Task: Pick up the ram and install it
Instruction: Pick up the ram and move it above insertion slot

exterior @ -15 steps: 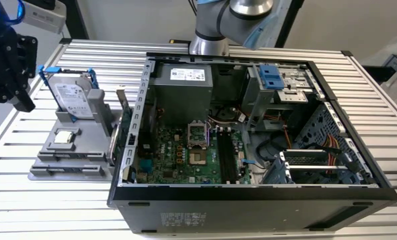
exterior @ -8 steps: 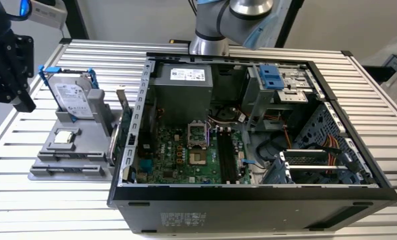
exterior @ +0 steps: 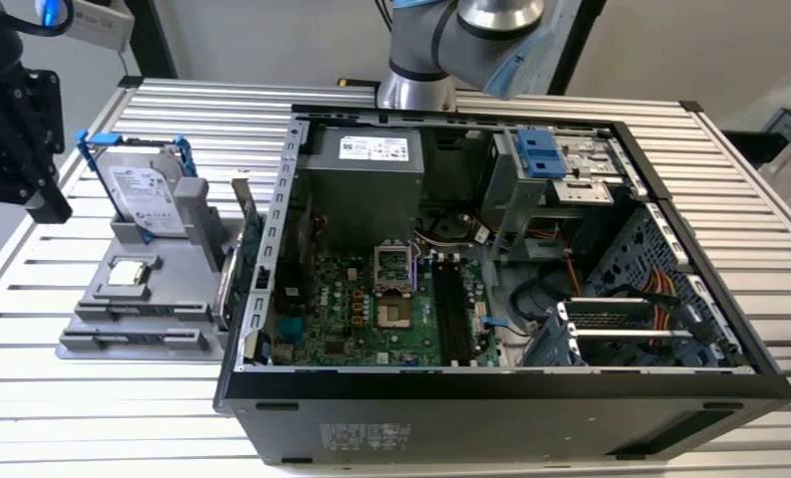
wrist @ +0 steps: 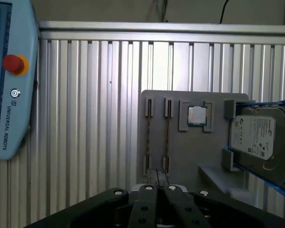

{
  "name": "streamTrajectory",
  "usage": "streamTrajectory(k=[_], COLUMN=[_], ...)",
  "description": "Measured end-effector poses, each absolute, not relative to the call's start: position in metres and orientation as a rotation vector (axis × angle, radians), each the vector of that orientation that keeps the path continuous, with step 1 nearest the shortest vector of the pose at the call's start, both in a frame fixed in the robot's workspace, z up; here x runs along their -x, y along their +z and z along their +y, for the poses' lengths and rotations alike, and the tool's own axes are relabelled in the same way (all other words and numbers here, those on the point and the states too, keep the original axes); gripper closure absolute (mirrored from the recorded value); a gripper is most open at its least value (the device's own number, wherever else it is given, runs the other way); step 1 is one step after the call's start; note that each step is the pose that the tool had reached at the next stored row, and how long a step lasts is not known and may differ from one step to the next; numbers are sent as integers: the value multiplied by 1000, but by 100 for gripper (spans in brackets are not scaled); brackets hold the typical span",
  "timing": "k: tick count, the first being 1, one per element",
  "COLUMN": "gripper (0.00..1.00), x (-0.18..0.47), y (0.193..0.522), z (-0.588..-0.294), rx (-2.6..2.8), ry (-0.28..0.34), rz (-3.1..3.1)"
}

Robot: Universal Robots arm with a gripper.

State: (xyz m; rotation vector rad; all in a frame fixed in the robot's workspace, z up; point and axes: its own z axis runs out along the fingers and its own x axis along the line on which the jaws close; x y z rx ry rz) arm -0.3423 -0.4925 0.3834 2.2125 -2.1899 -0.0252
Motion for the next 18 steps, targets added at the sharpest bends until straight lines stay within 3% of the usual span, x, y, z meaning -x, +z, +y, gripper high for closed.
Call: streamTrajectory(k=[8, 18], gripper=[100, 100], x=[342, 342], y=[383, 383], z=[-493, -493], rx=[-2236, -2237], ry=[-76, -78], rz=[-2211, -2212])
